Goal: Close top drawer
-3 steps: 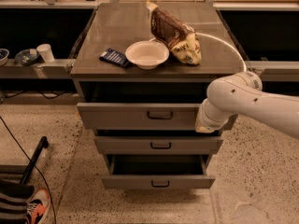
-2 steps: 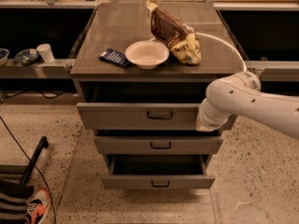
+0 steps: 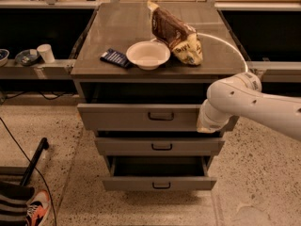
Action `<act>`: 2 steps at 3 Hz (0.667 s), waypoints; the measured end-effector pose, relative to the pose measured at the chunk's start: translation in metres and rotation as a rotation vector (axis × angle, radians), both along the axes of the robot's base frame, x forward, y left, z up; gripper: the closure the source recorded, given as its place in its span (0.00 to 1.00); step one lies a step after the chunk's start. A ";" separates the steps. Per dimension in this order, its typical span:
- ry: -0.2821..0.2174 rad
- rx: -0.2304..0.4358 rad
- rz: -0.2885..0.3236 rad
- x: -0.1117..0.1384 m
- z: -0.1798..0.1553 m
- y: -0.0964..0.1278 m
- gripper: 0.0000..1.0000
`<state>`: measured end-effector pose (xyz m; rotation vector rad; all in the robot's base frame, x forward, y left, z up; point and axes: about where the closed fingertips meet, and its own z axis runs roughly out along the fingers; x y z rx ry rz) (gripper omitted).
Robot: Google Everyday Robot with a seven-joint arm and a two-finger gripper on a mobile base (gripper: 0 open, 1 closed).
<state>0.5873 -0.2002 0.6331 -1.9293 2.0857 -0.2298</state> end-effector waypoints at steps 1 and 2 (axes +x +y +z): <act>0.000 0.000 0.000 0.000 0.000 0.000 0.11; 0.000 0.000 0.000 0.000 0.000 0.000 0.00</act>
Offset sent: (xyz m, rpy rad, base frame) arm 0.0000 0.0000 0.0000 0.0000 0.0000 0.0000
